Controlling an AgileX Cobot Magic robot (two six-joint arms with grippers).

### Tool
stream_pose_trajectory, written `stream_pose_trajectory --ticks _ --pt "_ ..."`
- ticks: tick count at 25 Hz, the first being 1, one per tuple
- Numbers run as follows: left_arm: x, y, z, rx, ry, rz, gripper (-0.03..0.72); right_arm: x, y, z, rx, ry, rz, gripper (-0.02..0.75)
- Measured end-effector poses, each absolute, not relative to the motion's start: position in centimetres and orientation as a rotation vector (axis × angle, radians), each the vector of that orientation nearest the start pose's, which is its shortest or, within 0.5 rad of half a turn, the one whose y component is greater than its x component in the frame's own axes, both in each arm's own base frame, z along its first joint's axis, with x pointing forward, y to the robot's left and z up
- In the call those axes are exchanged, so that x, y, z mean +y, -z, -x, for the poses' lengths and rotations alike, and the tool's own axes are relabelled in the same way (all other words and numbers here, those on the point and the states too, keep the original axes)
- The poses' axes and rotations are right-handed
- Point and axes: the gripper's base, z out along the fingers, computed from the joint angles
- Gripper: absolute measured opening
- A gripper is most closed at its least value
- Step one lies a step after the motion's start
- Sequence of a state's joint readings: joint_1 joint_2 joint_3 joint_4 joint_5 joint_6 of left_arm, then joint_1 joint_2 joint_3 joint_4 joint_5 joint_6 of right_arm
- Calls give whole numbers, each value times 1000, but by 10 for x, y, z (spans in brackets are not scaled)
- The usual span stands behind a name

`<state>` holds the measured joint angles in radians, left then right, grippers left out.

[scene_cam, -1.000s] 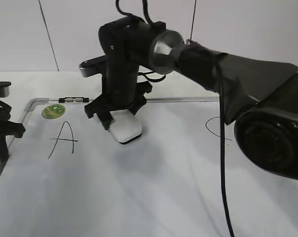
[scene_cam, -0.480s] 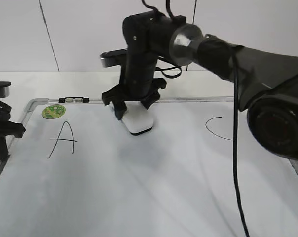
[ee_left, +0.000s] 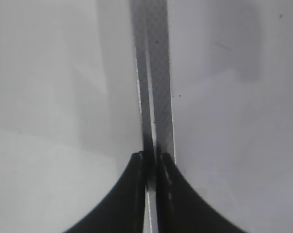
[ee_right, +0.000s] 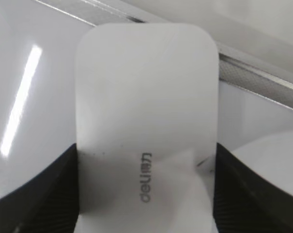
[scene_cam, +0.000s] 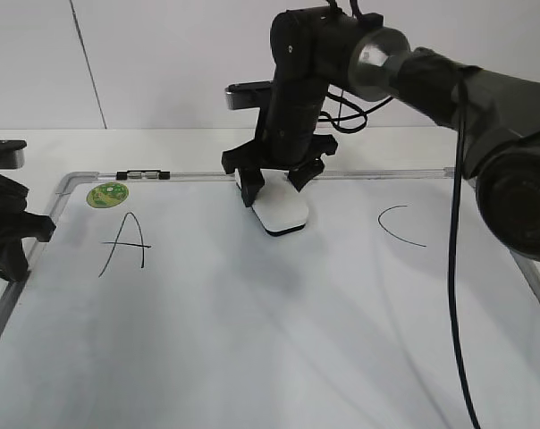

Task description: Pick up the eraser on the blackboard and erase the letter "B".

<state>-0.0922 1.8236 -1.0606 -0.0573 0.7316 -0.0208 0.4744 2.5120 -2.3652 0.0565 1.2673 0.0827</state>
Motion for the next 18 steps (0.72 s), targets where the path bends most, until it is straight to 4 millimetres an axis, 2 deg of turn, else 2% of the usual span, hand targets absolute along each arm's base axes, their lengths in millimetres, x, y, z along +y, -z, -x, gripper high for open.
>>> stream_pose_trajectory --ticks 6,9,13,16,18 --pt "-34 -157 -330 2980 76 -47 13 244 -177 -464 2869 -191 548 546" --pt "-34 -157 -330 2984 76 -48 13 253 -177 -459 2863 -195 574 546" --pt "-34 -157 -328 3004 71 -52 13 281 -177 -444 2836 -186 662 546" --pt "-34 -157 -328 3005 71 -52 13 316 -176 -419 2814 -217 772 546" --pt "-34 -157 -328 3008 71 -52 13 329 -176 -410 2804 -228 817 546"
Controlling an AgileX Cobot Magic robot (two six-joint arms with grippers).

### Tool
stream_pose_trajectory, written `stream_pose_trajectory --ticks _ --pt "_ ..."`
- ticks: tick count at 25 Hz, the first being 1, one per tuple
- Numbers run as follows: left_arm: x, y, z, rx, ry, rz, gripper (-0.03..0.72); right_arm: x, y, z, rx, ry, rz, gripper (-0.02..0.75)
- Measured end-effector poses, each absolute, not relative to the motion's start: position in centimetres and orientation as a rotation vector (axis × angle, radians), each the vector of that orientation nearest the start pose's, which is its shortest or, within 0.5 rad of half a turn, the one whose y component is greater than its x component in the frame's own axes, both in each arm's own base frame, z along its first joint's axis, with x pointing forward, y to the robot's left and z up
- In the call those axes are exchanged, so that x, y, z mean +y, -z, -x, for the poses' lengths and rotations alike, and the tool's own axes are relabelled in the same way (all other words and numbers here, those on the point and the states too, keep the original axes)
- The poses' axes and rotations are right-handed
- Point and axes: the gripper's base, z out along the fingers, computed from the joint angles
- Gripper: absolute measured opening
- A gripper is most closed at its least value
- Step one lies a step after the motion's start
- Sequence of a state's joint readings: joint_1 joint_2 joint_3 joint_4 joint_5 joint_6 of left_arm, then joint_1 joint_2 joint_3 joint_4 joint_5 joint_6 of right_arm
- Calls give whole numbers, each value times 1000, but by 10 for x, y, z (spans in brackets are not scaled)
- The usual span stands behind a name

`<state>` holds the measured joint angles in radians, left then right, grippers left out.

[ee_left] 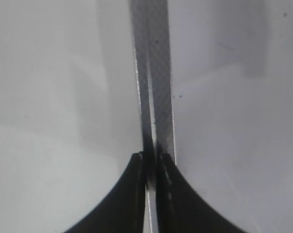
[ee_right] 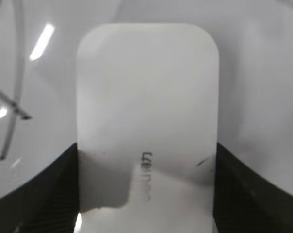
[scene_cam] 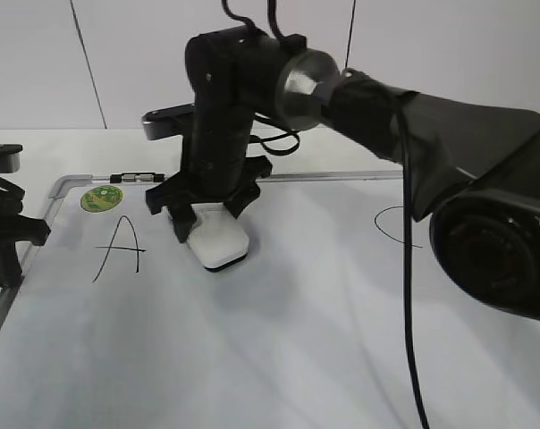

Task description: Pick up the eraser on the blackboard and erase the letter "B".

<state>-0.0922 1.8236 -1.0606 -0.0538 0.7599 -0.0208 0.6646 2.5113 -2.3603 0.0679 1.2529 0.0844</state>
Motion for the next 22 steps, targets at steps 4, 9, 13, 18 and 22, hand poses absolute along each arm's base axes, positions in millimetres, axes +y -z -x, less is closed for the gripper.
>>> stream_pose_trajectory --ticks 4,9,13,18,22 --pt "-34 -157 -328 3008 71 -52 13 330 -176 -408 2796 -210 832 546" --pt "-34 -157 -328 3010 71 -53 13 305 -176 -428 2803 -158 757 546" --pt "-34 -157 -328 3010 70 -53 13 286 -176 -441 2815 -142 700 546" --pt "-34 -157 -328 3010 68 -55 13 281 -176 -444 2817 -137 685 546" --pt "-34 -157 -327 3014 68 -55 13 281 -183 -442 2813 -160 680 546"
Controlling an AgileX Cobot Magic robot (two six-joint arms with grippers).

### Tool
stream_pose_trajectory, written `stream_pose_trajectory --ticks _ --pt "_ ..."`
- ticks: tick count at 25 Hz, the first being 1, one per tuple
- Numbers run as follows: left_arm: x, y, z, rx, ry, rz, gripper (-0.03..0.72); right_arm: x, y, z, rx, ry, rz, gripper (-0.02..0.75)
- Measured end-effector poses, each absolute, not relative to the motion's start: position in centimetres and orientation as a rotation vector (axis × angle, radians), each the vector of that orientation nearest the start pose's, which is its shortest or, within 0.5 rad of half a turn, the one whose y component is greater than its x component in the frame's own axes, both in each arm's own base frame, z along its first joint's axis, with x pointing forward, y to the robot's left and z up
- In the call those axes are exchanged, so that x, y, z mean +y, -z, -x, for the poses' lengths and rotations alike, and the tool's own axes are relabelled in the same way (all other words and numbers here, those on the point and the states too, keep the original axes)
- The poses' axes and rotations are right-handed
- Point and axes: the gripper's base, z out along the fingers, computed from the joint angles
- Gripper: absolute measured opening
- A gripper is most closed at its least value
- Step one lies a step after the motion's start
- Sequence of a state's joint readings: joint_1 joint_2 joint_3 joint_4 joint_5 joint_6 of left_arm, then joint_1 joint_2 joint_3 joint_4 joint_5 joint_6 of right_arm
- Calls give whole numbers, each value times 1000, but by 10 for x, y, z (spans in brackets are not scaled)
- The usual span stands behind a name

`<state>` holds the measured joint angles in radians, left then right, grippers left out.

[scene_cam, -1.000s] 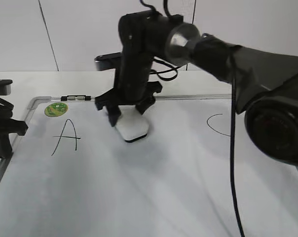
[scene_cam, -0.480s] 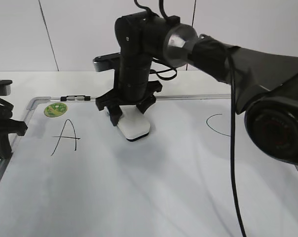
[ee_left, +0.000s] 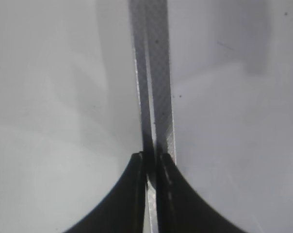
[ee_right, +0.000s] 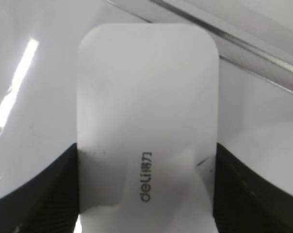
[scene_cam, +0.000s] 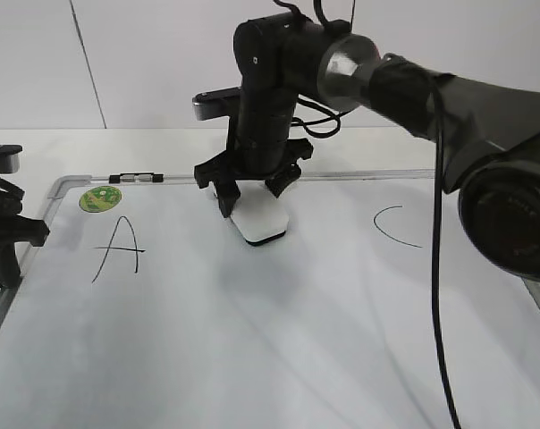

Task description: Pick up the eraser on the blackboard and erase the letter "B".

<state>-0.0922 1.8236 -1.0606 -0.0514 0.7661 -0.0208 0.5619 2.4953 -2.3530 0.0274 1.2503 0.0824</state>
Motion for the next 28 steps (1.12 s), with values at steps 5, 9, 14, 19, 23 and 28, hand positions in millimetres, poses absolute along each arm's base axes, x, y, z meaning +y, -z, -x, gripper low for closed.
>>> stream_pose_trajectory --ticks 5,9,14,19,23,28 --pt "-33 -157 -327 3015 67 -56 13 277 -231 -435 2734 -218 656 546" --pt "-33 -157 -327 3015 66 -58 13 269 -255 -422 2719 -227 652 546" --pt "-33 -157 -327 3016 66 -58 13 252 -268 -402 2760 -200 653 546" --pt "-33 -157 -327 3016 66 -58 13 226 -289 -392 2770 -196 583 546" --pt "-33 -157 -327 3018 65 -58 13 196 -298 -387 2796 -174 494 546" --pt "-33 -157 -327 3020 65 -58 13 145 -302 -363 2868 -129 375 546"
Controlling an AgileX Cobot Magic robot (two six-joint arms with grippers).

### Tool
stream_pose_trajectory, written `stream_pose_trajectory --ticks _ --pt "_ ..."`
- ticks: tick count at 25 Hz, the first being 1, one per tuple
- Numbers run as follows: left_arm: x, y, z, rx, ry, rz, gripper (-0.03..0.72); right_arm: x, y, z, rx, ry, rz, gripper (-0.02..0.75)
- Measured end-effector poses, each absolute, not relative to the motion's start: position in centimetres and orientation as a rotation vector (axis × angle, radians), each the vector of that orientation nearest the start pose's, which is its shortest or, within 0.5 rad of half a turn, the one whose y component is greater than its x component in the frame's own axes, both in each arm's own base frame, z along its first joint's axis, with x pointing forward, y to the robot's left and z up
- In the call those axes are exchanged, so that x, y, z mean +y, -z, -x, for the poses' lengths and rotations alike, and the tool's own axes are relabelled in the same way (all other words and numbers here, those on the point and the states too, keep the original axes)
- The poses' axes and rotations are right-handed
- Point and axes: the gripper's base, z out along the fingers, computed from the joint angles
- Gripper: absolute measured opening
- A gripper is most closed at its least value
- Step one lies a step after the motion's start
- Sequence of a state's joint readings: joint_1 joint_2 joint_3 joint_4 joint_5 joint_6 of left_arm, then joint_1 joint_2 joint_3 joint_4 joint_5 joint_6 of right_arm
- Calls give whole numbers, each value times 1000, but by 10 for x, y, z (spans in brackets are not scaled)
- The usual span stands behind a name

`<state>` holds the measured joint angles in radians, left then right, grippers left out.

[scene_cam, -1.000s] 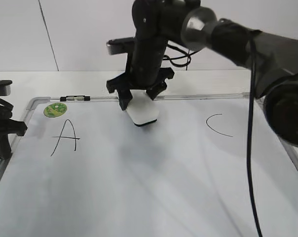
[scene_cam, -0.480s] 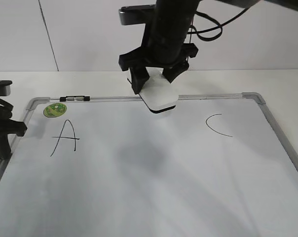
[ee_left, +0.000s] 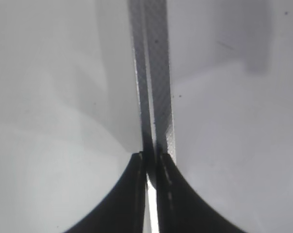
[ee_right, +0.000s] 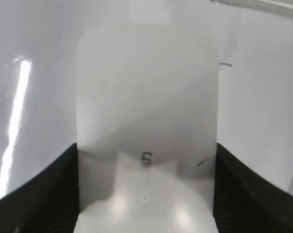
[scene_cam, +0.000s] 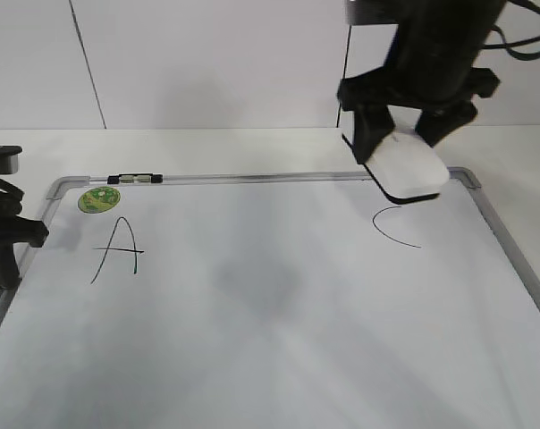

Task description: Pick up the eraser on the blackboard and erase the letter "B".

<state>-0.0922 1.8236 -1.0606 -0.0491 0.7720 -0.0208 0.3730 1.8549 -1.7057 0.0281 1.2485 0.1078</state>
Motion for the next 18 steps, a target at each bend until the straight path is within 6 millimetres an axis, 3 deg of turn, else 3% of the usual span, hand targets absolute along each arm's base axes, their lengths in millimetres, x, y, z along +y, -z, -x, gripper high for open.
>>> stream_pose_trajectory --ticks 6,10,15,18 --pt "-33 -157 -327 3022 65 -58 13 99 -289 -326 2927 -101 250 546" --pt "-33 -157 -327 3022 65 -58 13 70 -261 -302 2951 -85 142 546" --pt "-33 -157 -326 3024 65 -58 13 50 -236 -296 2933 -62 64 546" --pt "-33 -157 -326 3024 65 -58 13 43 -232 -298 2906 -23 62 546"
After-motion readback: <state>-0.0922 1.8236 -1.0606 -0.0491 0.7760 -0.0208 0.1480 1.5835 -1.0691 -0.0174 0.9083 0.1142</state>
